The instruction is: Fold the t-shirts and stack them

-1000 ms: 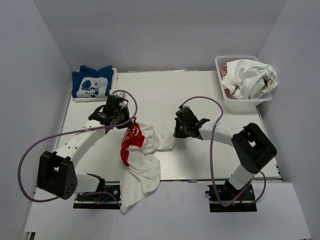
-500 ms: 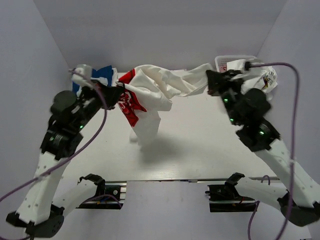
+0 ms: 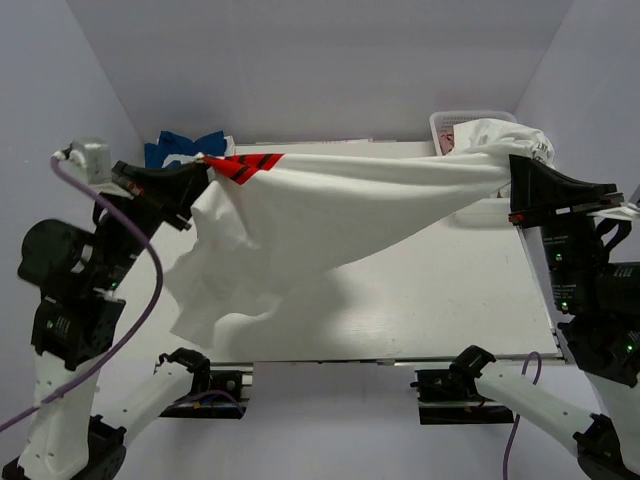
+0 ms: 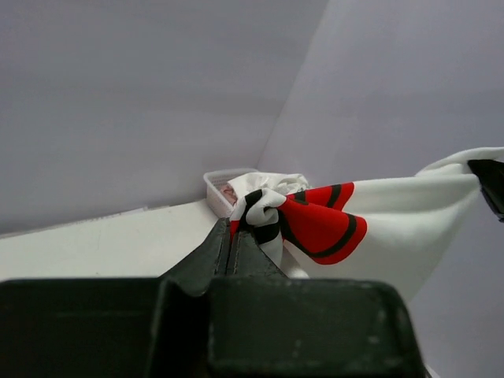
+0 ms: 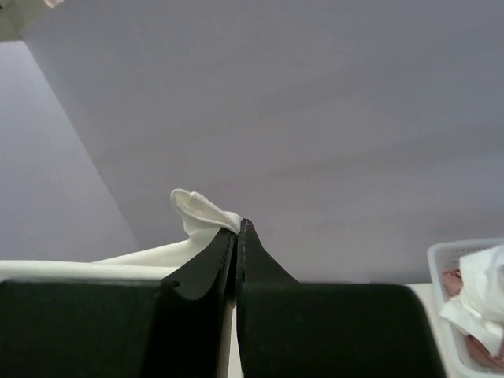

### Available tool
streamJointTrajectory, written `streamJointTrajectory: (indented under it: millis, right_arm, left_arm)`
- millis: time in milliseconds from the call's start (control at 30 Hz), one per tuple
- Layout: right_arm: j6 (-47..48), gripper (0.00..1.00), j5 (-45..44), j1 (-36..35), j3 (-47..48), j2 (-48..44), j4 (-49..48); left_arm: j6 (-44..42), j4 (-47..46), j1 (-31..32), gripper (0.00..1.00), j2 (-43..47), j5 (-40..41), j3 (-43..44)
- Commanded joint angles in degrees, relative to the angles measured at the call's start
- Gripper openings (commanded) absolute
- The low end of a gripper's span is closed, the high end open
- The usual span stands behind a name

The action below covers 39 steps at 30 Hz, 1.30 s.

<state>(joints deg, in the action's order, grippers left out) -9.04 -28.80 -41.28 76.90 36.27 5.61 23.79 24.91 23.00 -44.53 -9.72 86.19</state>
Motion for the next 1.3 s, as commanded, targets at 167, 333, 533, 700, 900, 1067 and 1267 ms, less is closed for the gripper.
streamJointTrajectory:
  millis: [167,333,533,700,900,1067,1267]
  right_arm:
    - [2.01,0.00,-15.58,0.67,-4.99,10.46,0.80]
    - [-9.03,0.00,-14.73,4.44,-16.82,19.52,4.24]
    - [-18.11,0.18,-4.62,14.01,-20.49,38.85,9.93]
    - [-19.36,0.78,-2.76,16.05,-16.26,45.38,13.91]
    - [-16.54,0.90,4.70,16.14,-18.45,44.50,11.36]
    - [-14.43,0.90,14.36,15.79,-21.36,43.88,6.62]
    - [-13.82,0.90,19.21,15.70,-19.86,46.08,6.70]
  left_arm:
    - [-0.32,0.31,0.02,0.01,-17.23,10.23,1.09]
    - [1.70,6.02,-0.86,0.54,-34.26,14.89,-5.75]
    - [4.42,12.01,-1.38,1.00,-43.71,17.63,-6.56]
    - [8.02,10.87,-1.38,1.00,-35.48,15.88,-18.82]
    - [8.29,3.32,0.89,1.00,-29.91,2.53,-33.44]
    - [8.29,-0.20,4.58,1.00,-32.45,-7.34,-34.07]
    - [7.76,5.85,11.44,1.00,-43.69,6.01,-25.30]
